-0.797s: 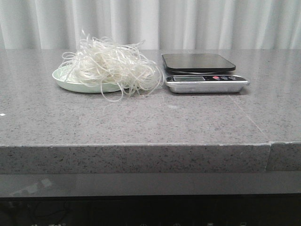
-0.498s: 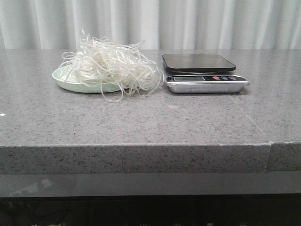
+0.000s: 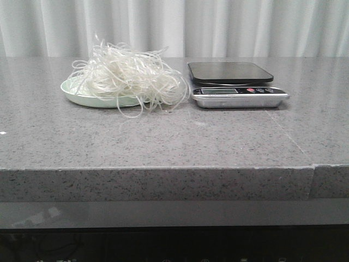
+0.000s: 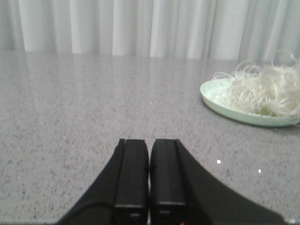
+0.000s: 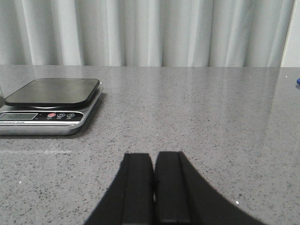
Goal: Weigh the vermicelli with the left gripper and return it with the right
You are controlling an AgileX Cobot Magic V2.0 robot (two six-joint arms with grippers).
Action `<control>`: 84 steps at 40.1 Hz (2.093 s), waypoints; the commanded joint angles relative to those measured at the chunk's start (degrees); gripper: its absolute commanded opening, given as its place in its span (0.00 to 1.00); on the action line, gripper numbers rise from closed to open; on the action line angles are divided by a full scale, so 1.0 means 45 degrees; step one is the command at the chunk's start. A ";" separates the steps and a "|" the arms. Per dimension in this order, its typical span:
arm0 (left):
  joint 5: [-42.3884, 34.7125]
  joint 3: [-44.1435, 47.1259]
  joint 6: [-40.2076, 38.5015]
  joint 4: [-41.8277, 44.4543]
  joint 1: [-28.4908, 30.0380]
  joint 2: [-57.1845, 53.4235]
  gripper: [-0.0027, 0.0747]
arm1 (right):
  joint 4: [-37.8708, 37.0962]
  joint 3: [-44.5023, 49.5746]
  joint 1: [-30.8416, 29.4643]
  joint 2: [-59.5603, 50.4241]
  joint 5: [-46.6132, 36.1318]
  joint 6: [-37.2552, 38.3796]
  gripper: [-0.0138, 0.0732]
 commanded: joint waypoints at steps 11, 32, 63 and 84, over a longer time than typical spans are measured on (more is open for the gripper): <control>-0.0914 -0.2331 -0.0035 -0.0137 -0.0012 -0.0185 0.23 | 0.0596 -0.2406 -0.0048 -0.0194 0.0582 0.0093 0.35; 0.3911 -0.9620 -0.0035 0.0537 -0.0012 0.4019 0.23 | 0.0596 -0.8824 -0.0048 0.3436 0.4999 0.0093 0.35; 0.5809 -0.9094 -0.0035 0.0537 -0.0012 0.6889 0.23 | 0.0573 -0.9802 -0.0048 0.8713 0.6614 0.0093 0.35; 0.5247 -0.9004 -0.0035 0.0565 -0.0012 0.6889 0.68 | 0.0559 -0.9802 -0.0048 0.9414 0.7166 -0.0493 0.86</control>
